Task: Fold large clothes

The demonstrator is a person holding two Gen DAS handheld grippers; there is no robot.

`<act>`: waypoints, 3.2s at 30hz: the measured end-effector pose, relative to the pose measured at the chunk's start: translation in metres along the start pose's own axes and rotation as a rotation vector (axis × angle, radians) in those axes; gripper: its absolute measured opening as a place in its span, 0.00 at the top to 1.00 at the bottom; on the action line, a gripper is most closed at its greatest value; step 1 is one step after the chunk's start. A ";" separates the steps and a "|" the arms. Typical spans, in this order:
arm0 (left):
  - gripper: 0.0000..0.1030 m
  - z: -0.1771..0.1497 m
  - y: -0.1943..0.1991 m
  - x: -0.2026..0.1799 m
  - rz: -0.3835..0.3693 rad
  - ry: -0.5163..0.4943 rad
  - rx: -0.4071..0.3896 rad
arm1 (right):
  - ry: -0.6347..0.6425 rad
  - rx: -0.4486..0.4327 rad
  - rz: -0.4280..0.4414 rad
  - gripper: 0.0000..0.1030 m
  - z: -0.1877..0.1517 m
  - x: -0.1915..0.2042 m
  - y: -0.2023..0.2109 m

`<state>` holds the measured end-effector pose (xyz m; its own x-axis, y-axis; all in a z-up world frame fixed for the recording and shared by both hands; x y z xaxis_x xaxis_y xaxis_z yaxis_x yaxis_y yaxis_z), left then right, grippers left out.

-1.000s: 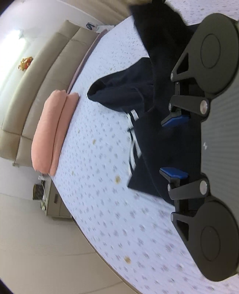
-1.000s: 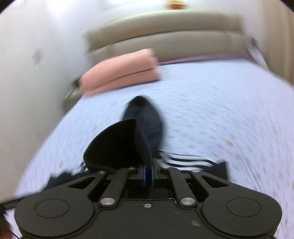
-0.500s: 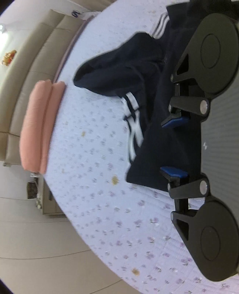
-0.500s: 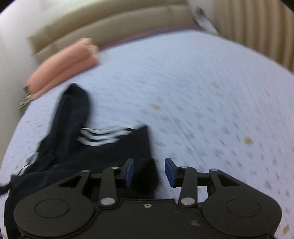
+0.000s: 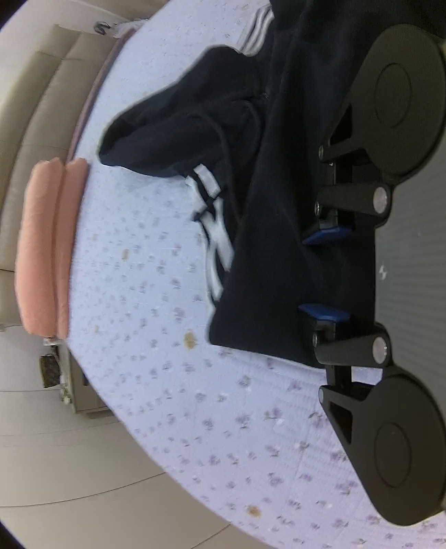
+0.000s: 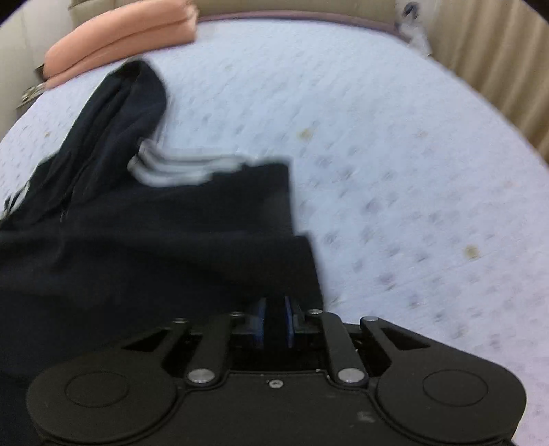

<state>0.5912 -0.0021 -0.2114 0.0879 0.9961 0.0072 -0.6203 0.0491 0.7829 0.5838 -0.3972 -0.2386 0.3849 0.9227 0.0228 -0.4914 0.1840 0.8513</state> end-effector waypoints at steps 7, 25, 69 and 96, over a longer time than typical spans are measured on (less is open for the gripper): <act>0.60 0.026 0.016 -0.023 -0.111 -0.002 -0.096 | 0.113 -0.133 0.040 0.84 0.017 0.035 0.016; 0.55 0.073 -0.030 -0.066 -0.213 -0.113 -0.081 | 0.119 -0.148 0.278 0.62 0.102 0.060 -0.013; 0.55 0.030 0.100 0.046 -0.045 0.082 -0.191 | 0.694 -0.244 0.820 0.85 0.044 0.106 0.142; 0.95 -0.073 0.044 -0.002 -0.671 0.465 0.177 | -0.455 0.405 0.632 0.78 -0.087 0.005 0.015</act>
<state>0.5067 0.0039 -0.2223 0.0405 0.6903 -0.7224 -0.4163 0.6689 0.6158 0.5105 -0.3601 -0.2714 0.4508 0.5706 0.6865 -0.4361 -0.5303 0.7271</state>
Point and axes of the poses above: each gripper's, at about its wrist camera, not at the fingertips, and y roughly against the way its jaws point, x to its left, z to its top, the point moved 2 cm from there along -y, roughly the way its jaws point, and after that the axes turned 7 degrees about -y, right-handed, at the moved point
